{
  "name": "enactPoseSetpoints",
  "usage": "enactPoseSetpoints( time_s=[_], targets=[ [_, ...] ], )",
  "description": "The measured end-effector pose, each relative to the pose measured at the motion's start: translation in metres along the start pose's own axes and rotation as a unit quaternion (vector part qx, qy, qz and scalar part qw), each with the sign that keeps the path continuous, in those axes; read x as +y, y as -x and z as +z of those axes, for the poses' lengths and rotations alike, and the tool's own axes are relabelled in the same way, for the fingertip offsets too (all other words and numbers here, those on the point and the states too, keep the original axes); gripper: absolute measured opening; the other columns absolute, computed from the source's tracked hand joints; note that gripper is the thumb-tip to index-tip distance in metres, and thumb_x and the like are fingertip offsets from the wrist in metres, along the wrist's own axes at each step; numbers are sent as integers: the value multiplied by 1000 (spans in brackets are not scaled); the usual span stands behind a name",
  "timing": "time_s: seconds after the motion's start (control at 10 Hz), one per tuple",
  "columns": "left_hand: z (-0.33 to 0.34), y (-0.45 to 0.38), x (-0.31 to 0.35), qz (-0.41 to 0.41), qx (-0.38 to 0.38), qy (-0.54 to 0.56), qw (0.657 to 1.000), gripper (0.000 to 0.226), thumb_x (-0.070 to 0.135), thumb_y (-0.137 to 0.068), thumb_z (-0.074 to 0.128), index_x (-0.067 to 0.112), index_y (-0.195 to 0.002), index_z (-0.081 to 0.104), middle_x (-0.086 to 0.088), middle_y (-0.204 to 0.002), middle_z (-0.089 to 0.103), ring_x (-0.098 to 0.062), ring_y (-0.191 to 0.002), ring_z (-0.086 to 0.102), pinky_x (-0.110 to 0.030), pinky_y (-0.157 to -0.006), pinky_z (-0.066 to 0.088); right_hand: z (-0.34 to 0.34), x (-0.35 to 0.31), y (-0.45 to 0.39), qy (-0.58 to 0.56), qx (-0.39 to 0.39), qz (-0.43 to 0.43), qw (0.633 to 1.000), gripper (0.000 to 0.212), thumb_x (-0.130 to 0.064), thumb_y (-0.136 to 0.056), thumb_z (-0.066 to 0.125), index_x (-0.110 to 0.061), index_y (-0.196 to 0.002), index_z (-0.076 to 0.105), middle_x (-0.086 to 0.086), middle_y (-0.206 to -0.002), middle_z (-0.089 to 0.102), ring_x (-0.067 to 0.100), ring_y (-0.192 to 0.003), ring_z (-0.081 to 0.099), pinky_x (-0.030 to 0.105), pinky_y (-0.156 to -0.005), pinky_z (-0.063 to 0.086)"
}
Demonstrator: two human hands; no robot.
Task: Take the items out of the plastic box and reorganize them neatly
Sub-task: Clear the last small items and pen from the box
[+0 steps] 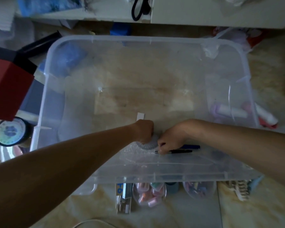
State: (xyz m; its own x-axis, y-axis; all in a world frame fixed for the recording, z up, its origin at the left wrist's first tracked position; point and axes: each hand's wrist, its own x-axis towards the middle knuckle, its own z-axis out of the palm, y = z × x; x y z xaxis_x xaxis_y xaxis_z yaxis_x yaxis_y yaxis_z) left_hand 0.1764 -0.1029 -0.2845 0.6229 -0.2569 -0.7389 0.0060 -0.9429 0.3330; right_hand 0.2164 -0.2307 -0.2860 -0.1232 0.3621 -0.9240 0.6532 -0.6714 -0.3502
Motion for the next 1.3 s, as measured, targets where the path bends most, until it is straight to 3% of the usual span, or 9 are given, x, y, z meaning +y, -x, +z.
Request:
enactPoseSetpoints(
  time_s=[0.3,0.5,0.6,0.7,0.8,0.9,1.0,1.1,1.3],
  targets=[
    [-1,4,-2,-38,0,88,995,30,8,-94,49,7,-123,58,-11,-122,61,-27,-112,59,-31,-90,47,1,1,2,-88,17,40,995,28,-34,-100,53,-17,-78,54,-4,-72,56,14,-63,52,27,-66,44],
    [-7,4,-4,-106,-82,301,944,23,-3,-86,56,-2,-107,65,-18,-106,69,-29,-93,69,-41,-86,57,-15,10,10,-336,94,42,936,26,-13,-98,50,-7,-77,64,9,-74,66,14,-55,61,23,-56,50],
    [-19,11,2,-145,-16,459,876,9,8,-89,61,3,-96,66,-12,-84,68,-23,-73,64,-33,-80,56,-37,-1,25,-463,260,21,847,34,-12,-100,42,-13,-69,55,0,-56,54,12,-48,51,20,-48,42],
    [-34,22,6,-145,98,615,769,23,17,-100,47,8,-83,60,-7,-77,64,-18,-62,61,-25,-59,55,-61,-18,26,-536,390,40,748,29,-19,-92,46,-15,-64,54,6,-61,52,22,-59,52,27,-55,40],
    [-52,40,8,-133,191,695,680,28,16,-103,38,5,-89,59,-9,-76,63,-19,-61,62,-22,-48,53,-82,-44,28,-555,490,60,670,24,-28,-94,48,-12,-84,63,7,-80,56,23,-76,55,29,-66,41],
    [-67,61,6,-99,266,707,647,25,10,-102,33,5,-89,54,-9,-78,59,-15,-62,62,-21,-47,53,-99,-70,48,-541,568,37,619,19,-27,-94,50,-13,-88,61,2,-77,54,21,-72,54,26,-62,38],
    [-76,77,0,-72,350,689,631,28,18,-102,31,7,-99,56,-12,-95,63,-12,-87,69,-27,-72,59,-107,-94,72,-532,617,-7,580,21,-27,-97,49,-17,-80,57,0,-73,54,17,-66,54,26,-57,39],
    [-83,103,2,-54,376,697,608,55,51,-99,23,14,-119,58,-12,-105,68,-24,-92,66,-38,-80,55,-109,-119,90,-516,643,-37,564,17,-28,-98,48,-16,-91,58,0,-76,58,14,-67,56,27,-62,43],
    [-83,173,10,4,447,649,615,31,29,-104,30,9,-122,46,-7,-91,60,-17,-80,61,-32,-71,52,-101,-171,124,-479,669,-59,565,18,-30,-103,45,-15,-104,54,-3,-81,54,11,-69,52,27,-62,41]
  ],
)
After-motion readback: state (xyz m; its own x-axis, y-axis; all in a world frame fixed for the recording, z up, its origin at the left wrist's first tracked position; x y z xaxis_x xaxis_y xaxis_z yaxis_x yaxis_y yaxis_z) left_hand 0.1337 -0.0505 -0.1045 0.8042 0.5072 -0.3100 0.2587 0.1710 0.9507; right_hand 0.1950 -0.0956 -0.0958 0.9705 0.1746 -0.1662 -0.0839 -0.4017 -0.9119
